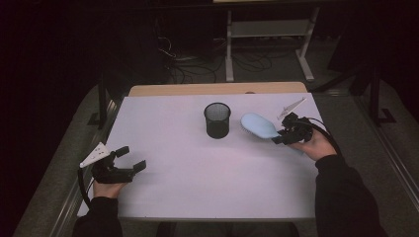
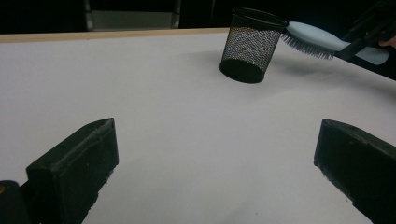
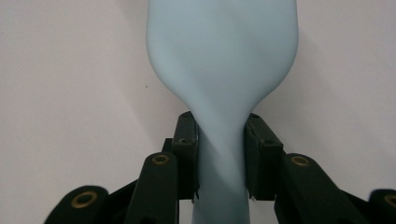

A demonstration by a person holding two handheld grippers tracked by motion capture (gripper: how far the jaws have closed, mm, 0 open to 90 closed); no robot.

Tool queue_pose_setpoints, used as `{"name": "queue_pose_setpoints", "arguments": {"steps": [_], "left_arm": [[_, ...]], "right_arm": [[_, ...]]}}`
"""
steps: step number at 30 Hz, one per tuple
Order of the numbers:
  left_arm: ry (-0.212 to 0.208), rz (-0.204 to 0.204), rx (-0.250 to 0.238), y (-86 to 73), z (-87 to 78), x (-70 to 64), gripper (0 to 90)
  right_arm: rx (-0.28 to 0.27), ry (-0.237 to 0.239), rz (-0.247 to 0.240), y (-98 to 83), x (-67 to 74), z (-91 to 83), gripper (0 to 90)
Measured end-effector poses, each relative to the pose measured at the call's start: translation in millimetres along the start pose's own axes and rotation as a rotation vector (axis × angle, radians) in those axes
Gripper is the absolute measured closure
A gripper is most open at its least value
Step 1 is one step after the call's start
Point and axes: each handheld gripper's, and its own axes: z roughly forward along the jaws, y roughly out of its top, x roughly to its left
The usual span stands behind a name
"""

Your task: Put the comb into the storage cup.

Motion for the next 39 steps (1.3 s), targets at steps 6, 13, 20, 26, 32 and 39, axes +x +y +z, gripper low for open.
{"name": "queue_pose_setpoints", "arguments": {"steps": [6,13,20,26,32,39], "left_arm": [[-0.001,0.001,0.004,-0.3,0.5,0.3,0.0],[-0.002,0.001,0.004,-0.5,0.5,0.2,0.0],[-0.001,0.000,0.005,-0.5,0.5,0.1,0.0],[-0.001,0.001,0.004,-0.5,0.3,0.1,0.0],[-0.001,0.000,0.005,-0.5,0.4,-0.1,0.0],[-0.001,-0.001,0.004,-0.5,0.1,-0.4,0.0]], "right_arm": [[-0.035,-0.008,-0.010,3.5,5.0,-11.2,68.1],[-0.050,-0.014,-0.029,8.1,10.1,-18.7,68.1],[-0.058,-0.015,-0.040,12.3,14.3,-25.6,68.1],[-0.083,-0.013,-0.059,16.8,20.3,-33.8,68.1],[-0.088,-0.008,-0.093,21.2,28.7,-36.6,68.2],[-0.106,0.003,-0.129,28.4,40.4,-40.9,68.2]]}}
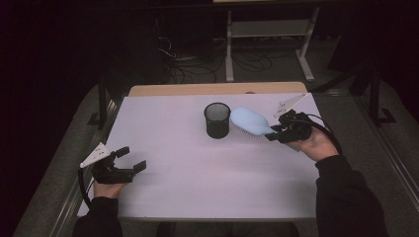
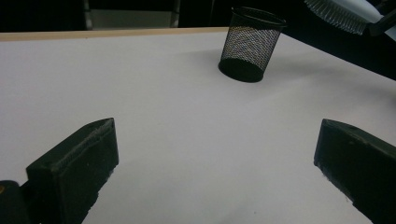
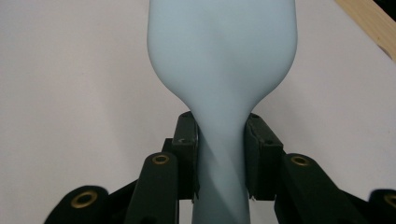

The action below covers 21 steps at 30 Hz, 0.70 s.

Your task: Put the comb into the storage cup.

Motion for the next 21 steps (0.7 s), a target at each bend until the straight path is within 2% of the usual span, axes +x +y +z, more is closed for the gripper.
{"name": "queue_pose_setpoints", "arguments": {"steps": [10,21], "left_arm": [[-0.005,0.003,0.004,-0.1,0.3,-0.3,0.0],[-0.017,0.023,-0.001,2.0,0.4,-4.3,0.0]], "right_arm": [[-0.018,0.018,-0.047,12.2,13.4,-3.1,68.1],[-0.036,0.024,-0.064,22.8,23.9,-7.9,68.2]]}}
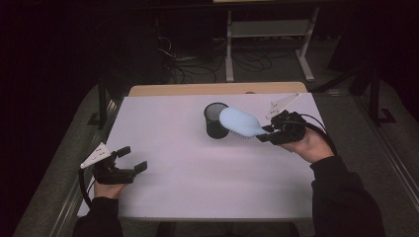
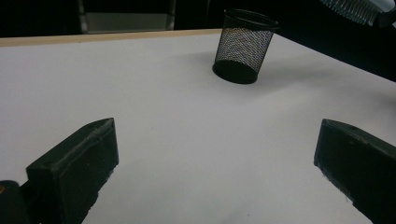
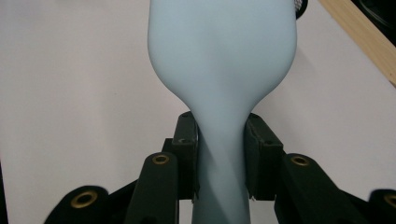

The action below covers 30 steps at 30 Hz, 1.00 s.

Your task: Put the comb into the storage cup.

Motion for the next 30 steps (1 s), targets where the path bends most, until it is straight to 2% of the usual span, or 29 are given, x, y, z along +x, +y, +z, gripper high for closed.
{"name": "queue_pose_setpoints", "arguments": {"steps": [9,17,19,22,30], "left_arm": [[0.003,0.005,-0.003,0.1,-0.2,-1.3,0.0],[-0.015,0.019,-0.009,4.3,-1.1,-7.5,0.0],[-0.013,0.032,-0.015,8.5,-2.8,-9.4,0.0],[-0.019,0.028,-0.035,13.8,-4.3,-11.0,0.0],[-0.045,0.056,-0.017,29.7,1.0,-17.1,0.0]], "right_arm": [[-0.017,0.006,-0.021,10.2,6.7,-1.5,68.1],[-0.054,0.010,-0.036,19.6,12.3,-3.1,68.1],[-0.061,0.012,-0.039,21.9,14.0,-3.5,68.1],[-0.077,0.011,-0.044,25.6,15.8,-3.3,68.1],[-0.114,0.018,-0.051,35.5,17.6,-2.5,68.1]]}}
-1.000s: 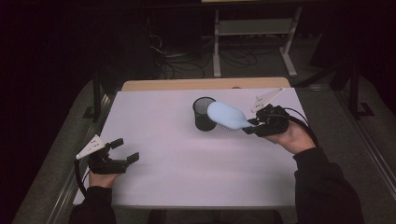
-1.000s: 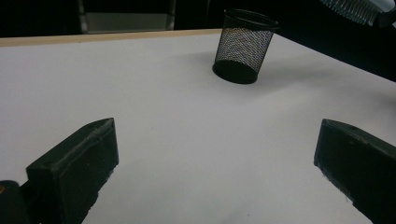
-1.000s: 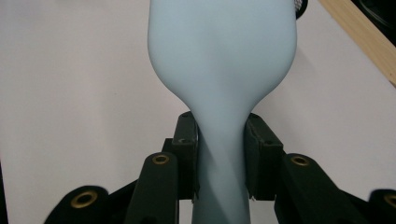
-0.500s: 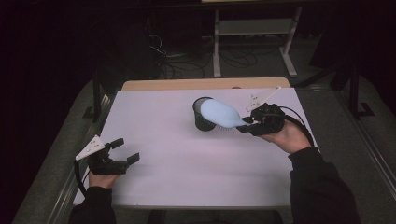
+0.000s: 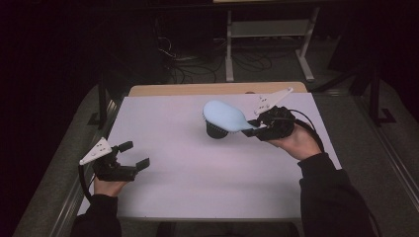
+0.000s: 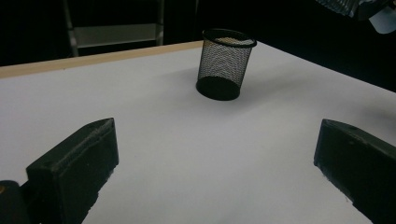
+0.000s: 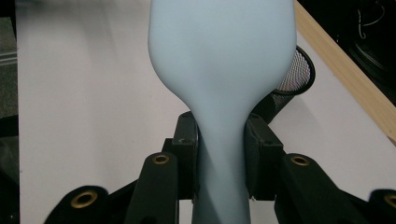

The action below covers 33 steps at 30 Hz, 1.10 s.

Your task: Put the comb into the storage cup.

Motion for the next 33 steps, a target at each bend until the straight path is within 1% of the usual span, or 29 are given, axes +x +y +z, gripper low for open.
{"name": "queue_pose_setpoints", "arguments": {"steps": [3,6,9,15,17,20,24,27,30,33], "left_arm": [[0.000,0.010,0.014,5.9,3.6,-2.4,0.0],[-0.008,0.016,0.025,10.9,7.0,-3.2,0.0],[-0.023,0.007,0.028,15.2,10.5,-4.0,0.0],[-0.040,0.007,0.025,26.0,17.2,-7.8,0.0],[-0.038,0.000,0.030,29.7,20.3,-8.8,0.0],[-0.035,-0.008,0.052,34.6,25.3,-9.8,0.0],[-0.038,-0.004,0.059,41.3,30.8,-12.3,0.0],[-0.047,-0.003,0.059,46.6,34.8,-14.3,0.0],[-0.066,-0.012,0.054,51.8,39.0,-15.6,0.0],[-0.082,-0.025,0.051,57.1,44.1,-17.7,0.0]], "right_arm": [[-0.014,0.003,-0.002,3.6,0.8,1.0,68.1],[-0.016,0.003,-0.009,7.3,2.1,2.5,68.1],[-0.023,0.004,-0.020,10.7,3.9,3.6,68.2],[-0.033,0.004,-0.031,17.9,7.2,3.9,68.1],[-0.043,0.001,-0.038,20.2,7.7,3.3,68.1],[-0.055,0.000,-0.041,23.0,8.8,1.8,68.1],[-0.063,-0.006,-0.049,26.4,10.7,0.8,68.1],[-0.072,-0.010,-0.056,28.8,11.4,-0.1,68.1],[-0.085,-0.010,-0.061,31.0,11.9,-0.4,68.1],[-0.088,-0.011,-0.063,32.9,12.7,0.1,68.1]]}}
